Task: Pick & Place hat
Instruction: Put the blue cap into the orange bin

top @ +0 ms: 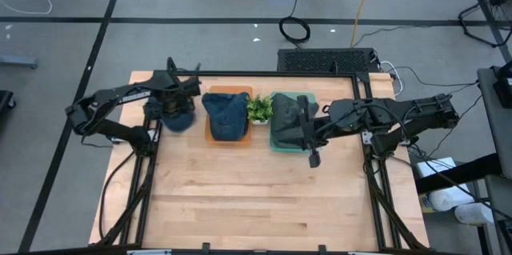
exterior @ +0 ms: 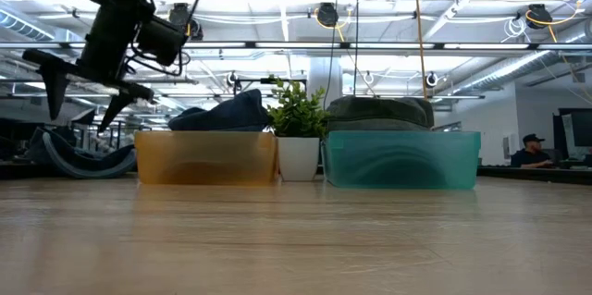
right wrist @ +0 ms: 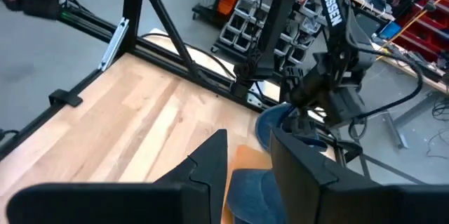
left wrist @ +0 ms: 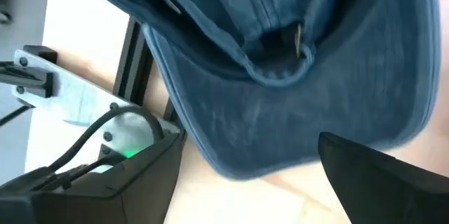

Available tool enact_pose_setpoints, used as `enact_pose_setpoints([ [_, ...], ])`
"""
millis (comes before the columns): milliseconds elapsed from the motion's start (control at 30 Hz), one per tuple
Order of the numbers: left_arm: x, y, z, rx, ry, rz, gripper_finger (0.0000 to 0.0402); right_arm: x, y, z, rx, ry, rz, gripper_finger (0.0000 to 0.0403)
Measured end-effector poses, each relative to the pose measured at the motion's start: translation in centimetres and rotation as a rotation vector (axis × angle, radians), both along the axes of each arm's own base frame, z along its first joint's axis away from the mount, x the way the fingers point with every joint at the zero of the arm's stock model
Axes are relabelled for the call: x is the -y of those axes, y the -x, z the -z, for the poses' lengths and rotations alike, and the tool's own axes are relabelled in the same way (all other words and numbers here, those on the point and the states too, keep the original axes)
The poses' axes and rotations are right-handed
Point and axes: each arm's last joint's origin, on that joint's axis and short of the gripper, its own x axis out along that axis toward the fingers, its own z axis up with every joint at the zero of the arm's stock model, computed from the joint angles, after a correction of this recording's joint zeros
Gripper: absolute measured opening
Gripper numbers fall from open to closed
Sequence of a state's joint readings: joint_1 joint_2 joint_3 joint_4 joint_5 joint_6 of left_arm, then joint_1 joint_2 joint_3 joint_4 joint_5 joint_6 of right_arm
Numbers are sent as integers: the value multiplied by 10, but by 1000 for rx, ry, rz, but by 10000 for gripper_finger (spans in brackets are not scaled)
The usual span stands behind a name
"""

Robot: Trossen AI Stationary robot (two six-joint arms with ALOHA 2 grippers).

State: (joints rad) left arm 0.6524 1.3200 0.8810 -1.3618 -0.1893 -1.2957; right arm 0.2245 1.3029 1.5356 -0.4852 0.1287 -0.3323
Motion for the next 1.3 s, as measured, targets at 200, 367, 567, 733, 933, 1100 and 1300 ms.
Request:
enact_pose_setpoints([
  [200, -12, 20, -9, 40, -45, -92, 340, 0, 1, 2, -23, 15, -3, 100],
  [367, -21, 33, -11, 75, -14, -134, 340, 0, 2, 4, -44, 34, -8, 100],
  [567, -35, 44, -11, 165, 8, -154, 340, 0, 2, 6, -58, 36, -9, 100],
  [733, -43, 53, -10, 208, 23, -149, 340, 1, 3, 7, -78, 41, -9, 100],
  [933, -44, 63, -9, 167, 40, -167, 340, 1, 3, 8, -89, 44, -9, 100],
  [1100, -45, 70, -6, 139, 33, -195, 340, 1, 3, 9, -93, 44, -9, 100],
  [1300, -45, 77, 7, 150, 54, -195, 340, 1, 3, 9, -93, 43, -8, 100],
])
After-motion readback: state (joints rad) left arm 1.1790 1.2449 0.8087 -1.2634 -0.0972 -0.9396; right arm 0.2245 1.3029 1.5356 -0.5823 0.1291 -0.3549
